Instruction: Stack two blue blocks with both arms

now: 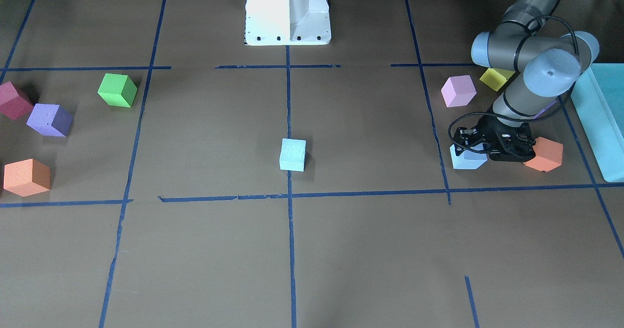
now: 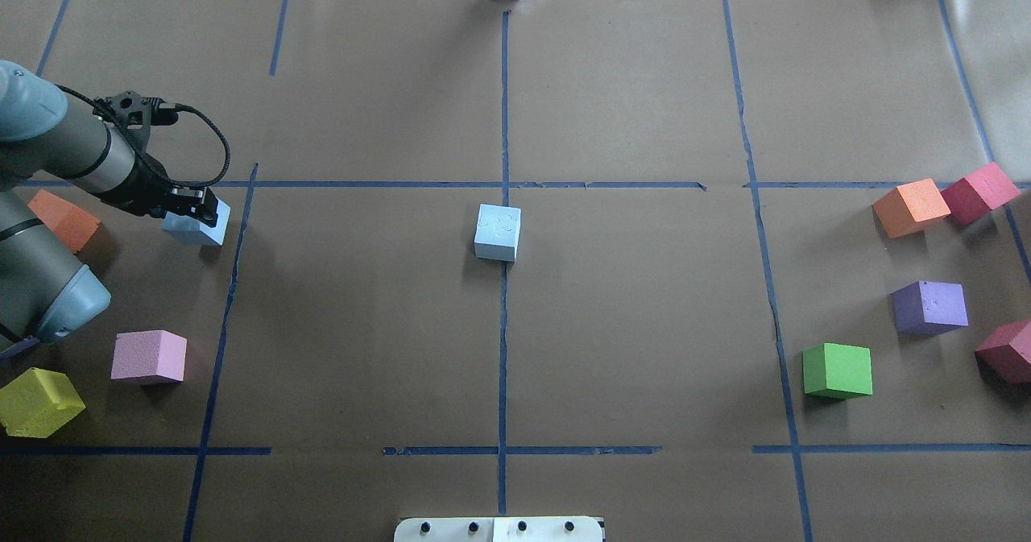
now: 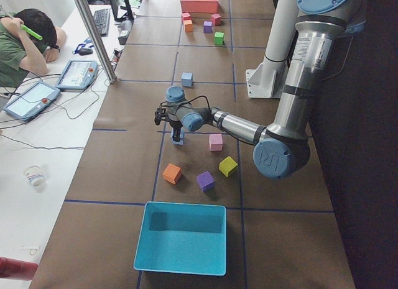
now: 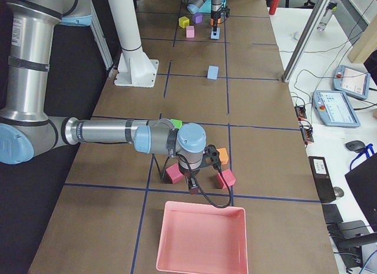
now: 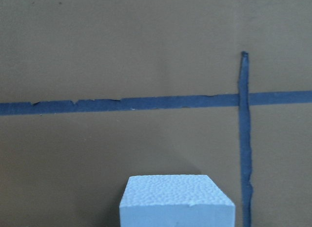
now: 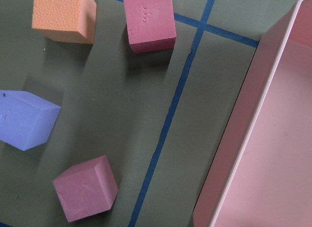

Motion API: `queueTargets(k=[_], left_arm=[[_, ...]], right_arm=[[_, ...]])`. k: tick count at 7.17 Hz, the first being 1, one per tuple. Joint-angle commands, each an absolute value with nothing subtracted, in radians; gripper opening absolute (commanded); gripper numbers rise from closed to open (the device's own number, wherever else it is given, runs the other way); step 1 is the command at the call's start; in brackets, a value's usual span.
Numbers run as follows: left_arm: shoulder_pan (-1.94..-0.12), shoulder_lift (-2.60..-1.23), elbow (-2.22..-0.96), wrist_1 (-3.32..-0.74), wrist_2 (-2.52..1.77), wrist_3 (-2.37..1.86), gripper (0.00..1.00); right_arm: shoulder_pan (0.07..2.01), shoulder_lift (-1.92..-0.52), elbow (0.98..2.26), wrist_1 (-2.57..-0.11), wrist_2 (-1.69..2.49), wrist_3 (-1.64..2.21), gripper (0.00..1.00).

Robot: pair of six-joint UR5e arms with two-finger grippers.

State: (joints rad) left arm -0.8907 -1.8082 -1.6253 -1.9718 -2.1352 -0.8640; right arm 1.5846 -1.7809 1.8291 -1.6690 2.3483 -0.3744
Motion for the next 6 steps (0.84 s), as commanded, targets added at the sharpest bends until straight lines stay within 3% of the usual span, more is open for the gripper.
queueTargets(k=[1,4,6], left_arm=[[-0.890,-1.967,-1.667,-1.787,-2.135,-0.868,0.26],[-0.755,-2.324,-1.597,-1.542,-2.068,-1.014,0.28],[-0.637,-2.536,-1.401,-1.543,-1.943,-1.103,0.28]], right_arm=[[1.585,-1.781,1.829,-1.669,2.350,-0.374,1.00],[1.585,-1.781,1.830,-1.669,2.353,-0.374,1.00],[1.585,-1.779,1.832,-1.669,2.353,-0.374,1.00]])
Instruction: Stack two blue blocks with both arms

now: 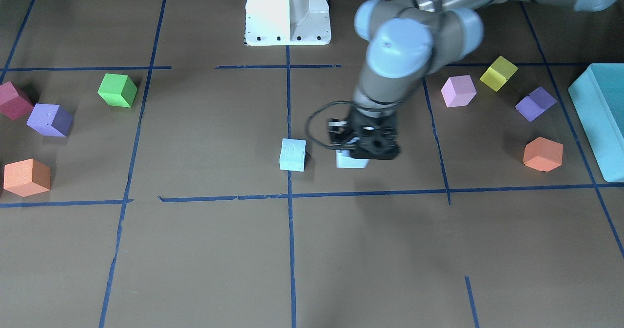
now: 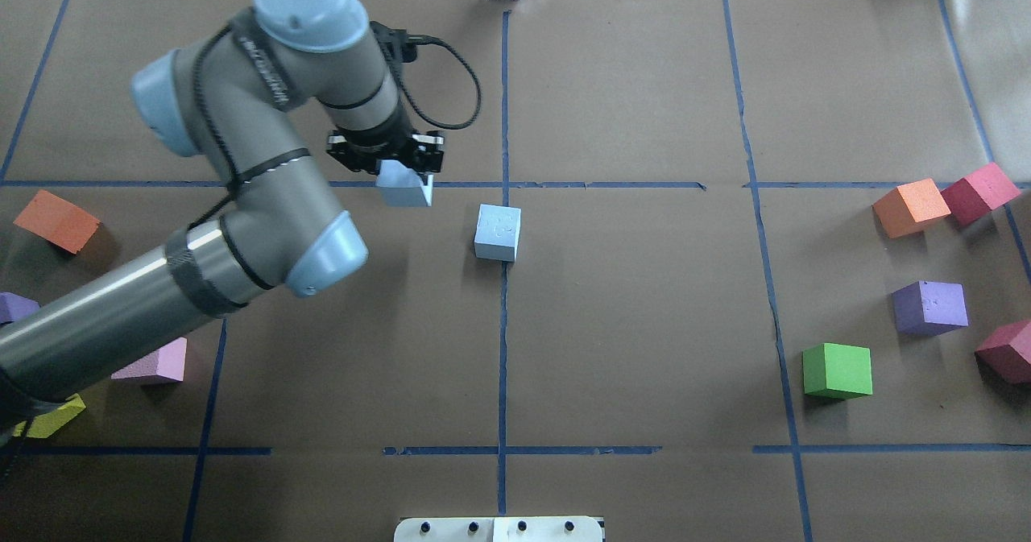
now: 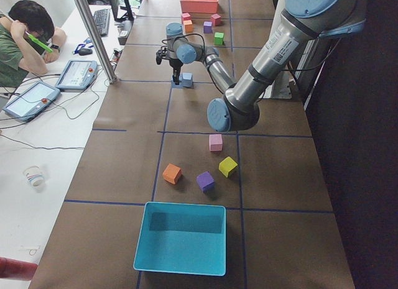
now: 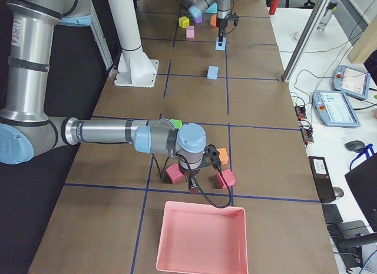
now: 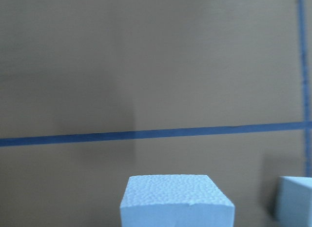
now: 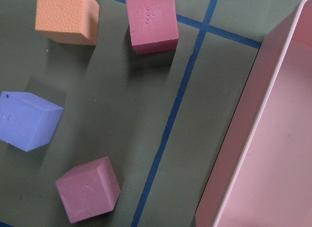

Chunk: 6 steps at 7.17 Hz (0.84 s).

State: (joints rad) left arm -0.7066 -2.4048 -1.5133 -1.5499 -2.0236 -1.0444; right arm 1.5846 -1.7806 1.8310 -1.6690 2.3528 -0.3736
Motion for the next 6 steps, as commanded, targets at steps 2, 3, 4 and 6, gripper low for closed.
queueTargets(k=[2,3,4,6], left_arm=[[-0.582,-2.549,-1.387,-1.549,-1.895,-1.103,0.28],[-0.577,-2.549,-1.384,-1.549,-1.891,-1.100,0.28],[-0.577,-2.546,-1.382,-1.551,-1.890,-1.095,0.33],[-0.568,-2.540,-1.382,-1.551,-1.888,-1.068,0.70]], right_arm=[[1.585,-1.779,1.832,-1.669,2.353,-0.374,1.00],[1.585,-1.779,1.832,-1.669,2.353,-0.373,1.00],[1.585,-1.778,1.832,-1.669,2.352,-0.373,1.00],[1.585,-1.778,1.830,-1.669,2.353,-0.373,1.00]])
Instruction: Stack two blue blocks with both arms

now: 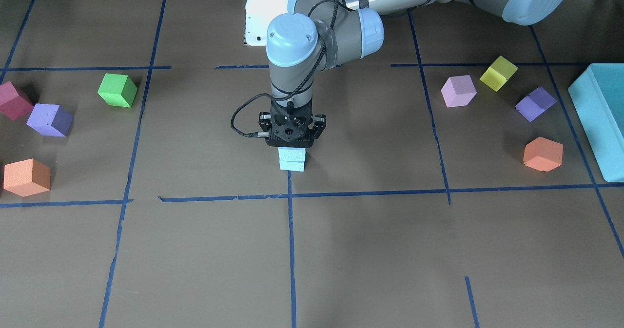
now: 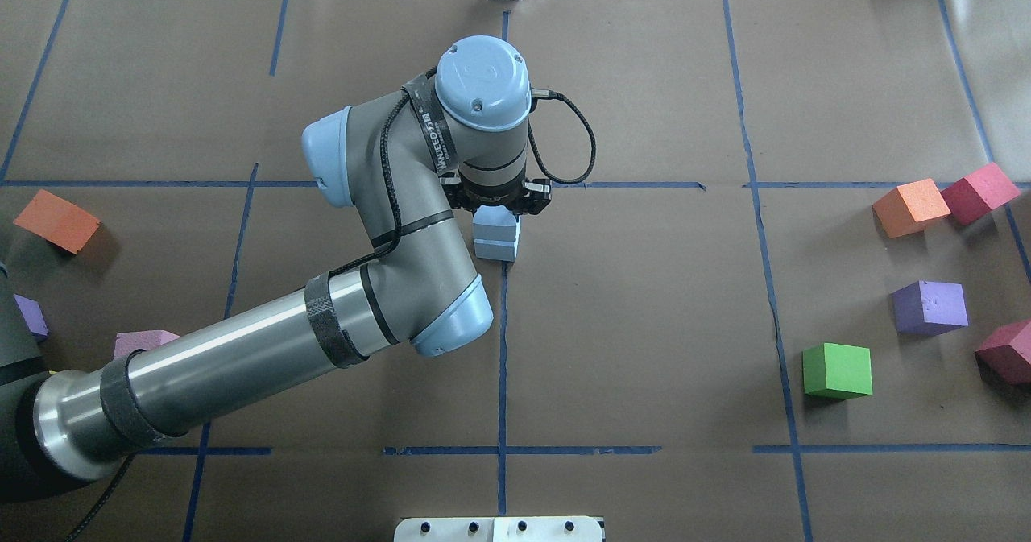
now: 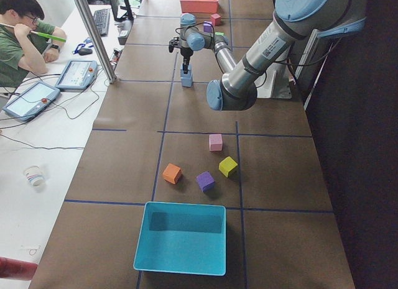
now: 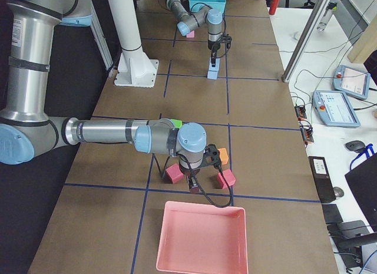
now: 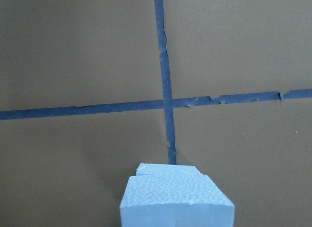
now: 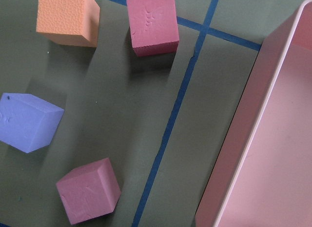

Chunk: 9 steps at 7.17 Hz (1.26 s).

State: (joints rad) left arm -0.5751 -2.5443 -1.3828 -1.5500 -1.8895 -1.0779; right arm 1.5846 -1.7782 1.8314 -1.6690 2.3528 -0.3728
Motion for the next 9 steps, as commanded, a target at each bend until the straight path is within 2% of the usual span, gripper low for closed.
queueTargets(k=[1,2,4,6,7,8,9], left_arm=[[-0.560,-2.540,-1.382,-1.552,-1.888,-1.068,0.89],[-0.560,-2.539,-1.382,-1.554,-1.888,-1.068,0.99],[-0.561,-2.542,-1.416,-1.540,-1.894,-1.071,1.00],[-0.622,-2.525,-1.533,-1.412,-1.902,-1.024,1.00],[-0.684,-2.432,-1.652,-1.325,-1.961,-0.905,1.00],[-0.775,-2.255,-1.798,-1.313,-2.035,-0.758,1.00],[-0.864,-2.109,-1.887,-1.313,-2.063,-0.573,1.00]], right_arm=[[1.585,-1.778,1.830,-1.669,2.353,-0.373,1.00],[1.585,-1.776,1.830,-1.669,2.352,-0.373,1.00],[1.585,-1.775,1.830,-1.669,2.352,-0.371,1.00],[1.585,-1.773,1.832,-1.669,2.352,-0.373,1.00],[1.585,-1.773,1.830,-1.669,2.352,-0.373,1.00],[1.585,-1.772,1.830,-1.669,2.350,-0.373,1.00],[1.585,-1.772,1.830,-1.669,2.350,-0.374,1.00]])
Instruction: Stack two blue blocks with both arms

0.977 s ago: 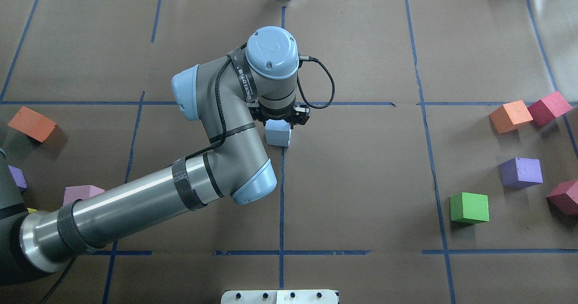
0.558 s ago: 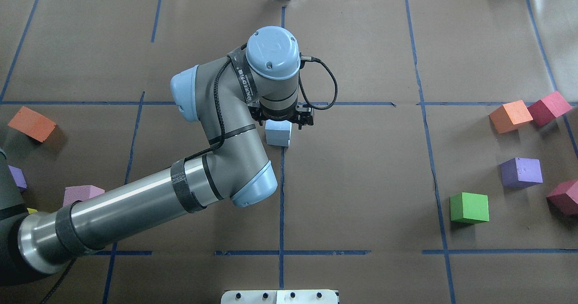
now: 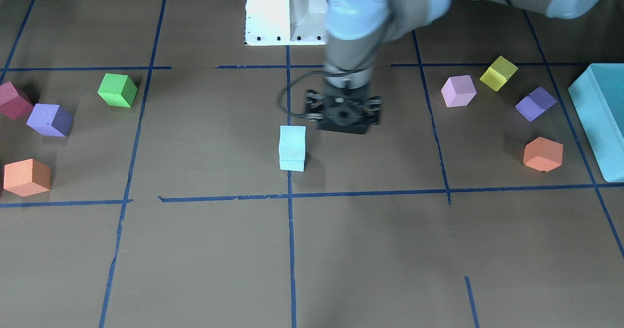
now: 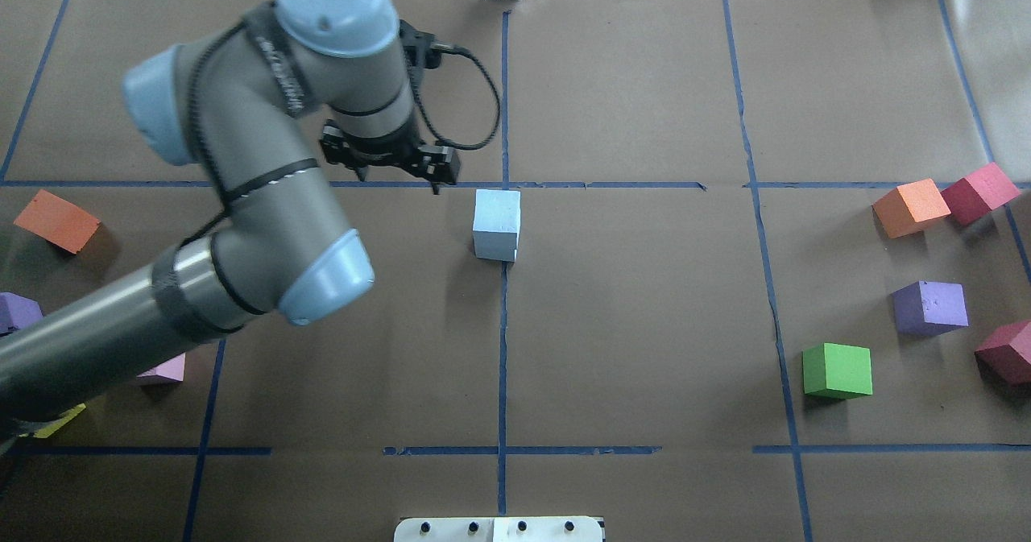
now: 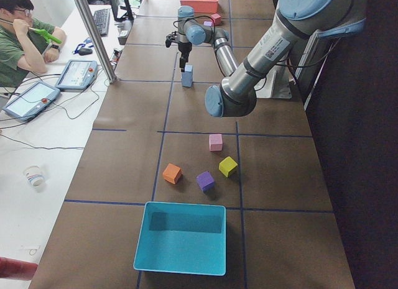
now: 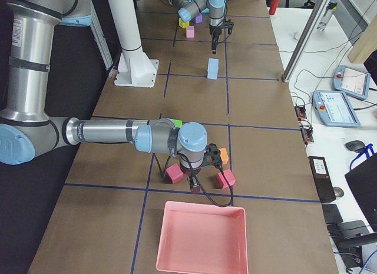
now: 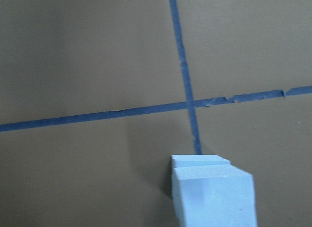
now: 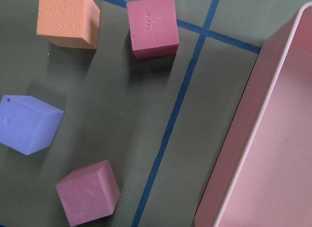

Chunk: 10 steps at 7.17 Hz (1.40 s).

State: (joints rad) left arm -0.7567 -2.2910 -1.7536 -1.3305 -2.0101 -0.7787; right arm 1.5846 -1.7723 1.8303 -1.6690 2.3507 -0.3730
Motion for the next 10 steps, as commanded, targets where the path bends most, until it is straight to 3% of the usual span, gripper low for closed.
queueTargets(k=[1,4,6,7,10], left_arm=[[-0.956,-2.012,-1.911,-1.313,-2.091,-0.381,1.00],[-1.243,-1.649,-1.883,-1.464,-2.254,0.081,1.00],[-1.474,-1.553,-1.746,-1.502,-2.415,0.263,1.00],[-1.541,-1.487,-1.743,-1.500,-2.405,0.270,1.00],[-1.621,-1.433,-1.675,-1.500,-2.401,0.261,1.00]], right_arm=[[1.585,-1.772,1.830,-1.669,2.352,-0.374,1.00],[1.585,-1.772,1.827,-1.669,2.350,-0.377,1.00],[1.585,-1.772,1.825,-1.669,2.350,-0.376,1.00],[1.585,-1.772,1.824,-1.669,2.350,-0.376,1.00],[1.583,-1.772,1.822,-1.669,2.352,-0.374,1.00]])
